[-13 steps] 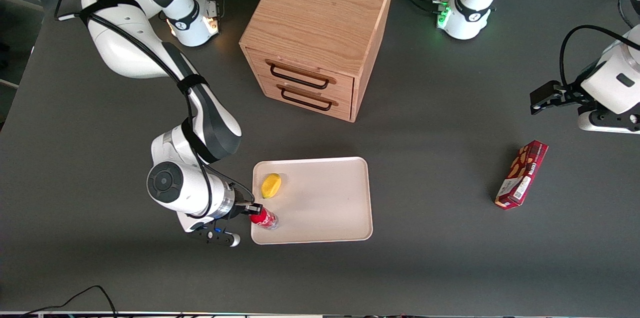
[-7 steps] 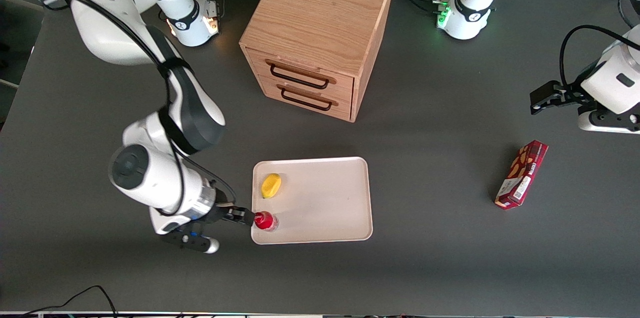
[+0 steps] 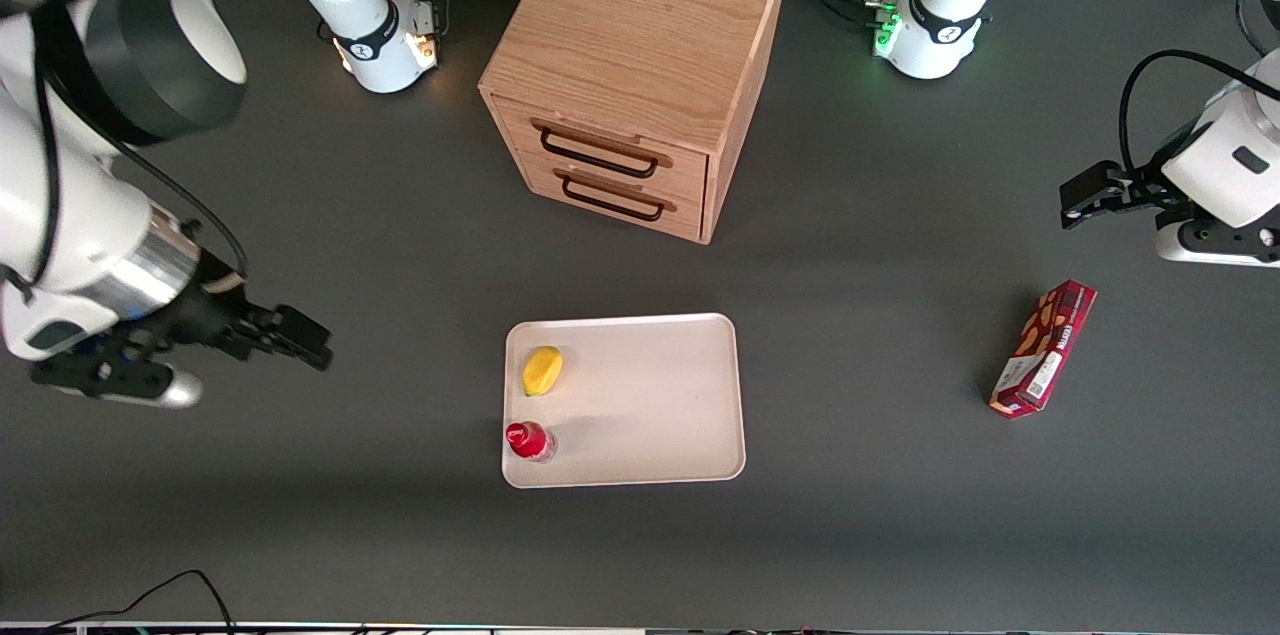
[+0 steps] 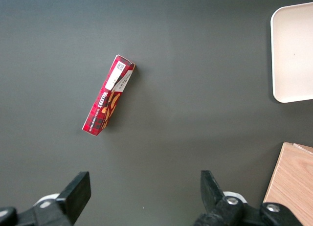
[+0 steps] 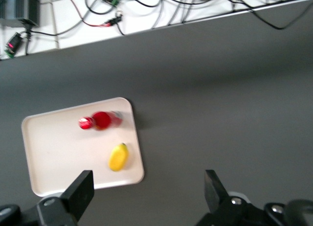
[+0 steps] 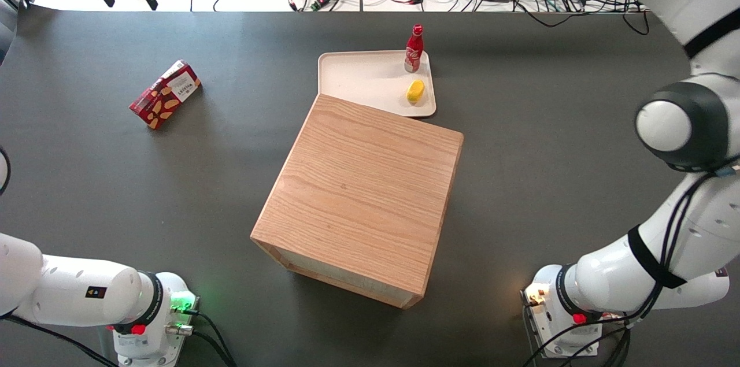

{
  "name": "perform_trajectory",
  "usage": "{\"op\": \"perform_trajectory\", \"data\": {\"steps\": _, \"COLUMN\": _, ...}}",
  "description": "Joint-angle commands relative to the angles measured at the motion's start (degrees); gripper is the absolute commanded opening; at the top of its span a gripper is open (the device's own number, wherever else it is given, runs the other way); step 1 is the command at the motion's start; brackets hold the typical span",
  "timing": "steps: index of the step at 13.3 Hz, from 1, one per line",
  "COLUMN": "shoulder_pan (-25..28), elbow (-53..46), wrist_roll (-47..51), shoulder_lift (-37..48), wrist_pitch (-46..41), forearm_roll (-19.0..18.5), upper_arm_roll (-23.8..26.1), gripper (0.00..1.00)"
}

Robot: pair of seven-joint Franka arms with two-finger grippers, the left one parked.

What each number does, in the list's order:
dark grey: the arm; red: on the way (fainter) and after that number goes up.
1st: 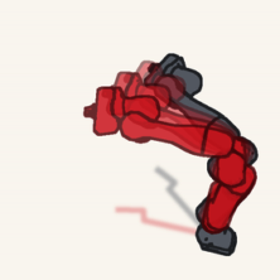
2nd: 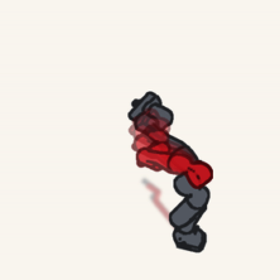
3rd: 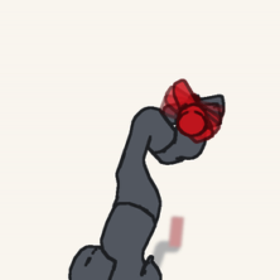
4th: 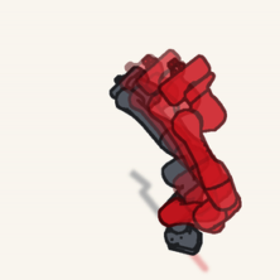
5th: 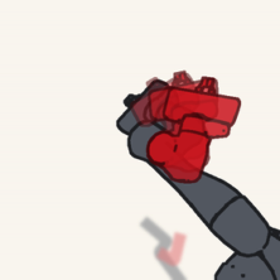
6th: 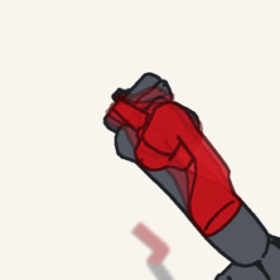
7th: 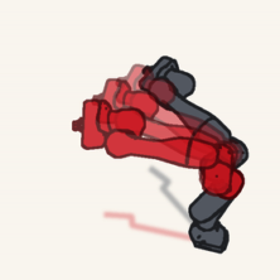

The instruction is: Place coke bottle on tray

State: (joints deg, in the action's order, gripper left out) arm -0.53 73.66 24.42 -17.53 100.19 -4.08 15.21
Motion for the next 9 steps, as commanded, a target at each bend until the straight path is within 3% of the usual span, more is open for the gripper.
{"op": "perform_trajectory", "data": {"steps": 1, "shoulder_pan": -2.1, "elbow": 22.5, "wrist_roll": -1.0, "shoulder_lift": 18.6, "wrist_pitch": 2.4, "forearm_roll": 0.9, "upper_arm_roll": 0.1, "gripper": 1.00}}
{"op": "perform_trajectory", "data": {"steps": 5, "shoulder_pan": -5.2, "elbow": 31.3, "wrist_roll": -1.1, "shoulder_lift": 29.3, "wrist_pitch": 1.8, "forearm_roll": 5.8, "upper_arm_roll": 0.0, "gripper": 1.00}}
{"op": "perform_trajectory", "data": {"steps": 9, "shoulder_pan": -5.5, "elbow": 20.8, "wrist_roll": -0.3, "shoulder_lift": 23.3, "wrist_pitch": -2.6, "forearm_roll": 5.9, "upper_arm_roll": -0.6, "gripper": 1.00}}
